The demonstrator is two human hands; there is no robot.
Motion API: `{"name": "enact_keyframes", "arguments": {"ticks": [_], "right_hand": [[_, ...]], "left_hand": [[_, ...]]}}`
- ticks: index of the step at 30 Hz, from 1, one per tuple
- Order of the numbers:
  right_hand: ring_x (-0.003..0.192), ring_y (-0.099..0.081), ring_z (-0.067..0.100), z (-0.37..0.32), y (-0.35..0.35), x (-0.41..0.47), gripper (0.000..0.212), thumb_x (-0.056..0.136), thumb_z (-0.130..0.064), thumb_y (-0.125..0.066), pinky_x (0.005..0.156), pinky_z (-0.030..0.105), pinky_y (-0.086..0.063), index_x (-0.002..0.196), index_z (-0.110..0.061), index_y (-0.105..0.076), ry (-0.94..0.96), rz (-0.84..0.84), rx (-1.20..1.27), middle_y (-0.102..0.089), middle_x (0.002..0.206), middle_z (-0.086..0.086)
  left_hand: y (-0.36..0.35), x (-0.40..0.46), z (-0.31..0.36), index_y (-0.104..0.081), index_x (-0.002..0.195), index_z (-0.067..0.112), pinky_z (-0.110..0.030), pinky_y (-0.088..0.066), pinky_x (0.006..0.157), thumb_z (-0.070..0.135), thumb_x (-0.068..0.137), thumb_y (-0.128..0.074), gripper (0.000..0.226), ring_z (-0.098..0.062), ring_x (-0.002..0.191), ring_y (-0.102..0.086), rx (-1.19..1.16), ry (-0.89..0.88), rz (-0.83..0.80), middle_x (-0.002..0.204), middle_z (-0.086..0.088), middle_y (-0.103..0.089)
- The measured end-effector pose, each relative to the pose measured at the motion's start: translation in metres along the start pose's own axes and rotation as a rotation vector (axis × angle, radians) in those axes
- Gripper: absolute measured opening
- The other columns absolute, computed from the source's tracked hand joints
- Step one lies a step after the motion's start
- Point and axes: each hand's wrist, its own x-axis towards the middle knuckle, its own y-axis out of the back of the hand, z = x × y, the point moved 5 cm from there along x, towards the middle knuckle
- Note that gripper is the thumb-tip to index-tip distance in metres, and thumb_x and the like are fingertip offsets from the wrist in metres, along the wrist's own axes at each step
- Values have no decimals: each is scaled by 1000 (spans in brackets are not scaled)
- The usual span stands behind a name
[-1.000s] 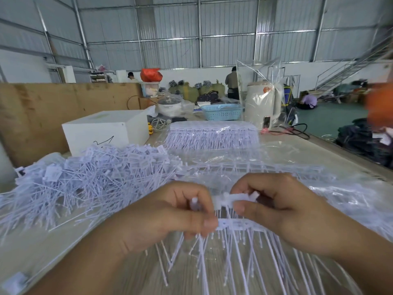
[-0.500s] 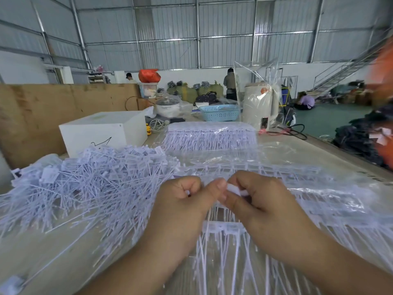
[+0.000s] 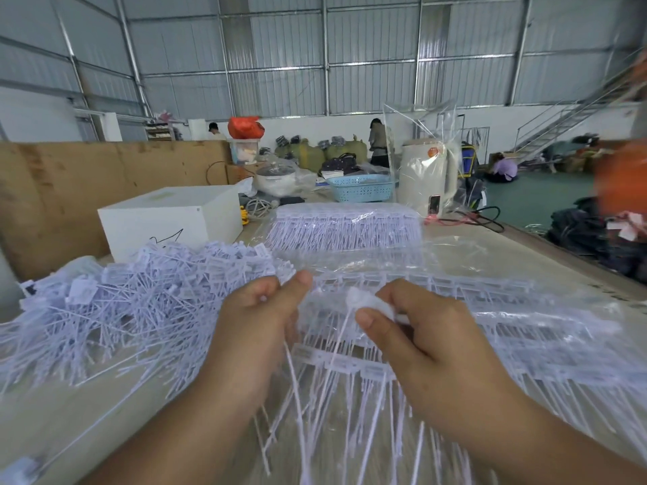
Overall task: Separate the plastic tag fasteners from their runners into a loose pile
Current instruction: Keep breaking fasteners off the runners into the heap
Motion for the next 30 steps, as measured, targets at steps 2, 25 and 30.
{"name": "enact_keyframes", "arguments": {"ticks": [2,25,30], "right_hand": [[45,-43,8,1,-5,-1,29,92,-52,-50,46,18,-26,80,-26,-55,41,-127,29,-49,54,-15],[61,-49,13,0,2,2,53,79,-78,-43,56,23,-31,66,-27,-50,184,-377,-362,-49,60,-5],[47,-44,13,9,16,6,58,81,-77,-45,46,26,-30,62,-23,-49,107,-292,-297,-45,51,-3]], "left_hand": [[-5,-3,2,-53,54,23,-27,-33,57,61,69,-72,45,-14,44,-38,39,-38,-209,44,4,-41],[-16,-22,10,-71,80,34,-14,-43,59,38,76,-71,5,-3,62,-57,230,26,-985,66,12,-62],[-12,-18,9,-60,66,29,-18,-35,53,33,63,-83,24,-9,58,-43,213,7,-924,61,7,-51]]}}
